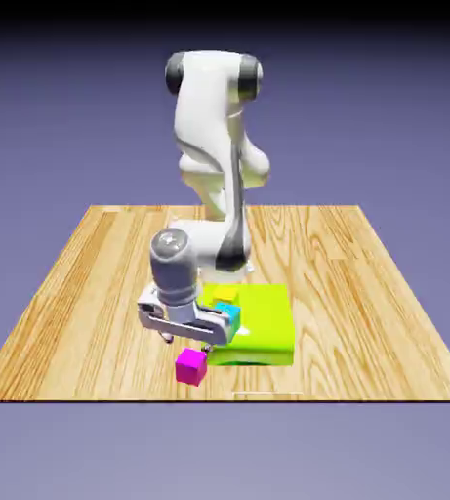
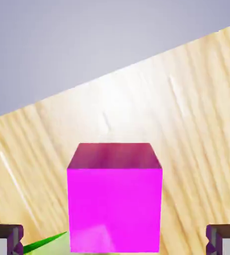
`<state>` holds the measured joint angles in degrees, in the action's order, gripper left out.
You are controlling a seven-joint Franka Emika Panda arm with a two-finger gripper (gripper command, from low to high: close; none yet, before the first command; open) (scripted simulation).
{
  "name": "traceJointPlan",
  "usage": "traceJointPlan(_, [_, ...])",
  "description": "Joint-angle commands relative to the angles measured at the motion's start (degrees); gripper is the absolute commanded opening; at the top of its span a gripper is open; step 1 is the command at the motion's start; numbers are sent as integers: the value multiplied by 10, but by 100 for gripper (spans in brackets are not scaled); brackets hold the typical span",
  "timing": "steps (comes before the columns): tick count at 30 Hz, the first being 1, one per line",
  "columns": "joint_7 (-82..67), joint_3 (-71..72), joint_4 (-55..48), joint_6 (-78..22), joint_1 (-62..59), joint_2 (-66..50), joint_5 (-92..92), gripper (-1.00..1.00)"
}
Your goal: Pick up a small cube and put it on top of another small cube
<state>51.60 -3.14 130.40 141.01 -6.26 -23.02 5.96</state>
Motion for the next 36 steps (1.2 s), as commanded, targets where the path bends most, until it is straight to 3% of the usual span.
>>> traceJointPlan(1, [-3, 3, 1, 22, -1, -21, 3, 0])
traceJointPlan(3, [-5, 6, 3, 47, -3, -44, 7, 0])
traceJointPlan(4, [-5, 6, 3, 47, -3, -44, 7, -100])
traceJointPlan(9, [5, -5, -3, -42, 2, 39, -6, -100])
traceJointPlan(18, [-20, 41, 56, -60, 37, 214, -146, -100])
traceJointPlan(29, [-100, 22, 194, -222, 81, 416, -74, -100])
traceJointPlan(35, [-99, 20, 251, -98, 80, 348, -76, -100])
traceJointPlan(36, [-99, 20, 251, -98, 80, 348, -76, 100])
